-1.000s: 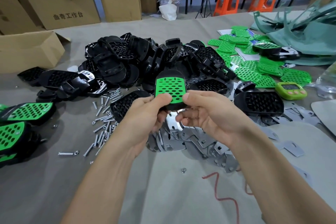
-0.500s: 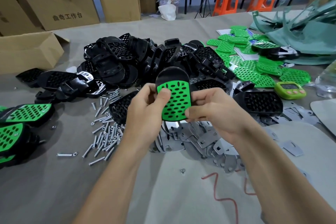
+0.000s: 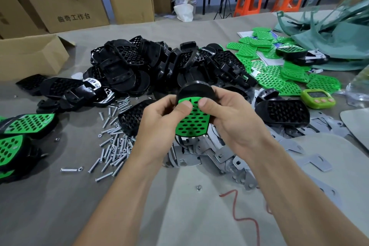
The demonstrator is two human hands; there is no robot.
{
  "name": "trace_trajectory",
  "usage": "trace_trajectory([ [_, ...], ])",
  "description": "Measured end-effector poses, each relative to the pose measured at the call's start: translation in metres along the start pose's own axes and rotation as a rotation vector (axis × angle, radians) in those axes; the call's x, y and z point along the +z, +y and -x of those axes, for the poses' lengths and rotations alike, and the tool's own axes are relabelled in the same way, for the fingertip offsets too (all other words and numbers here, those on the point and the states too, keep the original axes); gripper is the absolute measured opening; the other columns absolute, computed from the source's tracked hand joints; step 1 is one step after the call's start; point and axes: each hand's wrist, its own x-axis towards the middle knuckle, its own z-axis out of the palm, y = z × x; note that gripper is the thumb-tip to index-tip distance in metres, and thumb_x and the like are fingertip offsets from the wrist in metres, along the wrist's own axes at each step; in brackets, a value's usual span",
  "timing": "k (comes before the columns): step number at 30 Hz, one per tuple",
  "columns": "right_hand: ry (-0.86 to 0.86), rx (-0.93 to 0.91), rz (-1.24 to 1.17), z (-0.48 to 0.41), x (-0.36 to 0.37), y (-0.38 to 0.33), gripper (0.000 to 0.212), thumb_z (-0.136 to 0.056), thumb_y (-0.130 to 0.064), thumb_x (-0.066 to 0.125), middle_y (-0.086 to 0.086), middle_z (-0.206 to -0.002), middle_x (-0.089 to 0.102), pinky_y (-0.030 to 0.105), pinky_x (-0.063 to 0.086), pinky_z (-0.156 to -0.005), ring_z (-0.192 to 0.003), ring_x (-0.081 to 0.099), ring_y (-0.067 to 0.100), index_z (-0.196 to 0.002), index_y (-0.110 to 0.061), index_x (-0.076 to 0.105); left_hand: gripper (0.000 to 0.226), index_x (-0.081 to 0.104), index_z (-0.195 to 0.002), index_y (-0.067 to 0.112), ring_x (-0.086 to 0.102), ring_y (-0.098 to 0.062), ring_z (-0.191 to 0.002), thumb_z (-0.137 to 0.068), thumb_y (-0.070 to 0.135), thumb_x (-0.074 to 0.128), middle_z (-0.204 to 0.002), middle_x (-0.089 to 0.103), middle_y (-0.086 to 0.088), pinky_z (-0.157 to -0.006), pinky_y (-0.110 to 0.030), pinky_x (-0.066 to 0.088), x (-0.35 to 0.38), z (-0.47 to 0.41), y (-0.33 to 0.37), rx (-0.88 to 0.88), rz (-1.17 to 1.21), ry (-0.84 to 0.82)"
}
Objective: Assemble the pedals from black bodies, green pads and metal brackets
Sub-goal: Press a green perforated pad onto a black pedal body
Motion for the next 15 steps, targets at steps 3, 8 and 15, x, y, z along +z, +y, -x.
trace_trajectory([
  [3, 0.012, 0.008, -0.071, 0.0006, 0.0023, 0.0021, 0.03, -0.092, 0.003, 0.062, 0.042, -0.118, 0.06, 0.054, 0.053, -0.096, -0.096, 0.064, 0.034, -0.119, 0.017, 0.06, 0.012, 0.08, -0.094, 0.011, 0.072, -0.019, -0.084, -0.096, 0.019, 0.07, -0.1, 0.077, -0.018, -0.07, -0.03, 0.062, 0.001, 0.0003, -0.0001, -0.064, 0.054, 0.022],
  [8, -0.015, 0.047, -0.154, -0.0013, 0.0039, 0.0035, 0.045, -0.082, -0.002, 0.069, 0.03, -0.106, 0.066, 0.045, 0.055, -0.09, -0.093, 0.065, 0.032, -0.119, 0.02, 0.058, 0.016, 0.079, -0.096, 0.008, 0.075, -0.02, -0.08, -0.099, 0.015, 0.064, -0.094, 0.079, -0.014, -0.066, -0.034, 0.063, 0.0049, 0.0036, 0.0025, -0.137, 0.141, 0.051],
  [15, -0.005, 0.071, -0.107, -0.0013, 0.0039, 0.0029, 0.03, -0.093, 0.002, 0.061, 0.024, -0.105, 0.066, 0.045, 0.054, -0.088, -0.093, 0.065, 0.03, -0.119, 0.016, 0.059, 0.013, 0.079, -0.09, 0.014, 0.072, -0.015, -0.076, -0.091, 0.023, 0.07, -0.088, 0.077, -0.007, -0.059, -0.027, 0.056, 0.0083, 0.003, 0.002, -0.108, 0.131, 0.069],
])
